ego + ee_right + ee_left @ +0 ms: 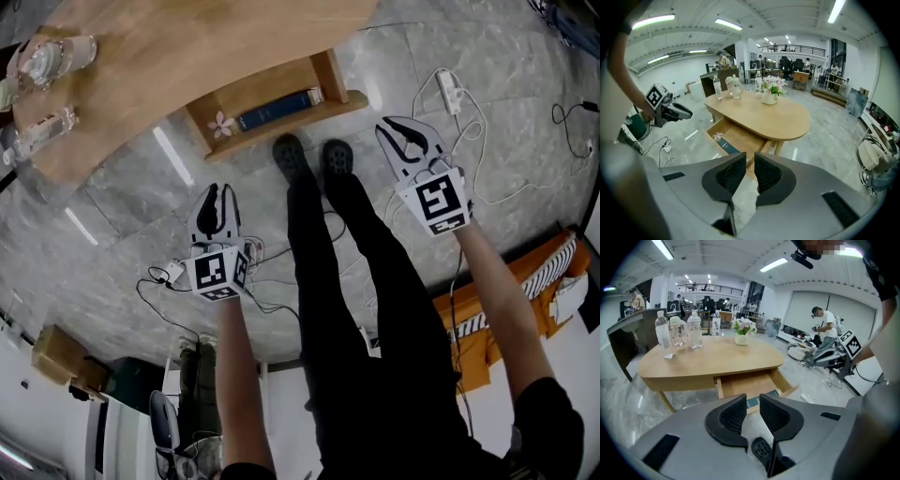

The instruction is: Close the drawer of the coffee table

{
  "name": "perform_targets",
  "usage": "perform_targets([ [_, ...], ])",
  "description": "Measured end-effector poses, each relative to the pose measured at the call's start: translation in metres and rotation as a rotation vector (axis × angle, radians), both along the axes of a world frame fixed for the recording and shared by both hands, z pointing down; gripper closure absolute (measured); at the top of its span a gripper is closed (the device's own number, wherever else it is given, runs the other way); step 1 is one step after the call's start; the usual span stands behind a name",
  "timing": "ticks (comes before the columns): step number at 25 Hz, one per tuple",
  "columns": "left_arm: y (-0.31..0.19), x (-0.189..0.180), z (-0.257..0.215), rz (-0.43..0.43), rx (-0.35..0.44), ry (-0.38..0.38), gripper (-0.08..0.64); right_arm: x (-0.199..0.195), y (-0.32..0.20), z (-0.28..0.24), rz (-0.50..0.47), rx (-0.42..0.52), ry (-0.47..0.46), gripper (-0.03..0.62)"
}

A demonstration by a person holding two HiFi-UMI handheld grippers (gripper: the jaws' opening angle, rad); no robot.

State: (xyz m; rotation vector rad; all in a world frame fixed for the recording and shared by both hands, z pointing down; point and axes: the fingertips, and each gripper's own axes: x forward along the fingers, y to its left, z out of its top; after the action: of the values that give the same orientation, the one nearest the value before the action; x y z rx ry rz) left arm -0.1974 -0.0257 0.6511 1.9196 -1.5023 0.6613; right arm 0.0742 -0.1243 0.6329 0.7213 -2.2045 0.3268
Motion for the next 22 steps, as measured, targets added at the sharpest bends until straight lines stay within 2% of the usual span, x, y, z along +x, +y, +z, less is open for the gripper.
perform_targets([
  [2, 0.001, -0.008, 0.023, 0.028, -0.034, -0.016, 0.449, 0.0, 0.002, 0.025, -0.02, -0.018, 0.041, 0.568],
  [5, 0.003, -0.017, 0.055, 0.06, -0.083, -0.03, 0.4, 0.006, 0.002, 0.058, -0.059, -0.039, 0.108, 0.503],
  [10, 0.009, -0.035, 0.097, 0.051, -0.135, -0.07, 0.285, 0.017, -0.001, 0.103, -0.12, -0.064, 0.215, 0.443],
  [16, 0.011, -0.044, 0.145, 0.015, -0.194, -0.068, 0.264, 0.022, -0.003, 0.154, -0.142, -0.105, 0.313, 0.416],
  [22, 0.001, -0.036, 0.173, 0.014, -0.204, -0.047, 0.261, 0.026, -0.007, 0.195, -0.144, -0.14, 0.385, 0.416],
])
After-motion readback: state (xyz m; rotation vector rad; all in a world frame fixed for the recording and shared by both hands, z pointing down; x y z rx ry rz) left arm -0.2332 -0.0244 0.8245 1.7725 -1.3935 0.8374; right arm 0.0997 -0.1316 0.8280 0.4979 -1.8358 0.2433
